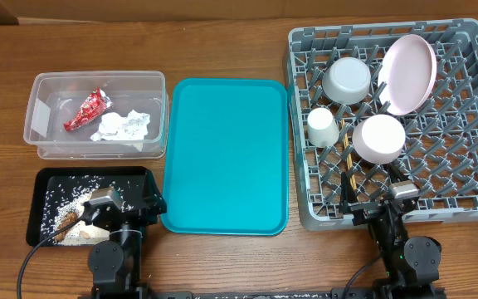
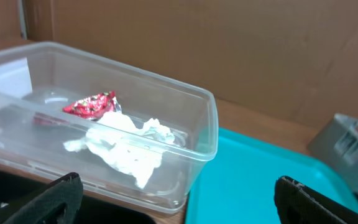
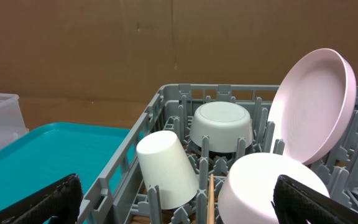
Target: Sort waste into correct bins and load items into the dishwasher
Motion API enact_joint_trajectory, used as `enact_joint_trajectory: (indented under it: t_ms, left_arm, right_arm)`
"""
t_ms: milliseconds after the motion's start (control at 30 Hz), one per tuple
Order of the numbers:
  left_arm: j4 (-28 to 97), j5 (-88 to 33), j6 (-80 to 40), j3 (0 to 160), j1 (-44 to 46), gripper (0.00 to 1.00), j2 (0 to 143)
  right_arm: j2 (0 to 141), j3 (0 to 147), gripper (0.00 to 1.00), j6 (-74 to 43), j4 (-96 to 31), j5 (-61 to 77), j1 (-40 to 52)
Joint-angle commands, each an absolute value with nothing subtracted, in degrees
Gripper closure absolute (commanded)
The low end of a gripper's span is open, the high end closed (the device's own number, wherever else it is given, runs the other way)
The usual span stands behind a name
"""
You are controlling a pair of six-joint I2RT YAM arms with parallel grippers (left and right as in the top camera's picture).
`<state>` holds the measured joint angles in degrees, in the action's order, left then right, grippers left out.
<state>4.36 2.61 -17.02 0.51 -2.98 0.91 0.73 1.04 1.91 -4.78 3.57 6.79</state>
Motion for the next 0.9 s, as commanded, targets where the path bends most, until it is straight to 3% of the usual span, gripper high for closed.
enact_joint_trajectory:
  t_ms: [0, 867]
  left_arm:
    - [4.29, 1.85, -4.97, 0.27, -2.59, 0.00, 0.16]
    - [4.29, 1.48, -1.85, 0.27, -2.59, 0.00, 0.21]
  right_arm:
    - [0.23, 0.45, 0.00, 1.65, -4.58, 3.05, 6.63]
    - [0.23, 0.45, 0.00, 1.67, -4.58, 3.03, 6.63]
